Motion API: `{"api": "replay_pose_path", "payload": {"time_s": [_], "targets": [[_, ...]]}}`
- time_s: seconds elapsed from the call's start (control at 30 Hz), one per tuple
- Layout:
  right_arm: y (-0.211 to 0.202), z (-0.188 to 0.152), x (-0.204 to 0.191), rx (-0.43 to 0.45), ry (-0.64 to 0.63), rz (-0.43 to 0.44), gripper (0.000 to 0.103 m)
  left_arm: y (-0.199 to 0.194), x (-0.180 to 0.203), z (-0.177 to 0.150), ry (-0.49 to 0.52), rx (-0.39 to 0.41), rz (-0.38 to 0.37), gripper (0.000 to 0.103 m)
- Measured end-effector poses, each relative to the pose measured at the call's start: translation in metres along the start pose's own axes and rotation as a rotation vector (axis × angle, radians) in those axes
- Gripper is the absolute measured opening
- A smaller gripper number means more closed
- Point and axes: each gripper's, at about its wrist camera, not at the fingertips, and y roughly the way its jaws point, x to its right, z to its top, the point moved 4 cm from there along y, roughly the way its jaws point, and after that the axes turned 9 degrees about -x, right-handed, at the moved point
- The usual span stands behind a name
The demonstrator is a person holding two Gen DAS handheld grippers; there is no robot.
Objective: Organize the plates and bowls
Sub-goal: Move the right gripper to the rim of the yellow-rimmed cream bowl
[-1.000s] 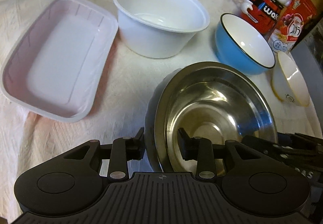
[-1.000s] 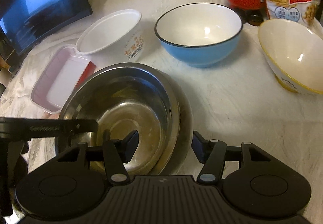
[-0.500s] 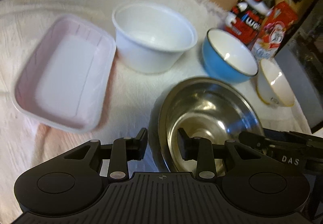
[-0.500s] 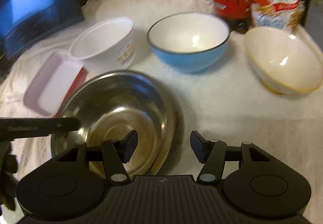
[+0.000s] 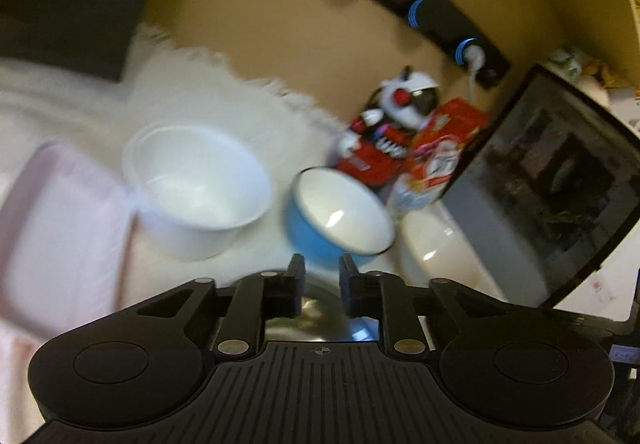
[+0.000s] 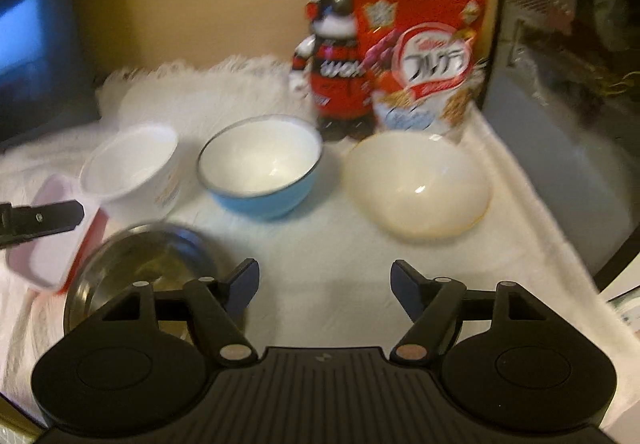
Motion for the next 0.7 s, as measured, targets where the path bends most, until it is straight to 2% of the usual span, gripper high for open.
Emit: {"api": "replay_pose_path", "payload": {"time_s": [0.07, 0.13, 0.2, 0.27, 0.37, 0.47, 0.57, 0.7], "targets": [[-0.005, 0.007, 0.015, 0.022, 0.016, 0.032, 0.081, 0.003, 0.020, 0.005, 0.029, 0.025, -0.040, 0.019], [-0.003, 0.014, 0.030, 0.030, 0.022, 0.040, 0.082, 0.008, 0.039, 0.007, 0.022, 0.050, -0.050, 0.015], [0.003, 0.021, 0.046, 0.028, 0.032, 0.015, 0.082, 0.020, 0.059, 0.009, 0.043, 0.039, -0.057, 0.015], [0.008, 0.024, 0.064, 0.053, 0.043, 0.008, 0.085, 0.036, 0.077, 0.009, 0.066, 0.022, -0.016, 0.015], [0.016, 0.023, 0.091, 0.070, 0.047, 0.013, 0.086, 0.060, 0.108, 0.010, 0.084, 0.017, 0.091, 0.013], [0.027, 0.023, 0.115, 0.048, -0.002, 0.068, 0.086, 0.088, 0.134, 0.009, 0.126, -0.015, 0.128, 0.013], [0.039, 0.029, 0.135, 0.024, -0.005, 0.131, 0.086, 0.109, 0.143, 0.010, 0.089, -0.043, 0.166, 0.014], [0.055, 0.045, 0.148, 0.040, -0.058, 0.122, 0.086, 0.128, 0.144, 0.006, 0.029, -0.096, 0.203, 0.015]]}}
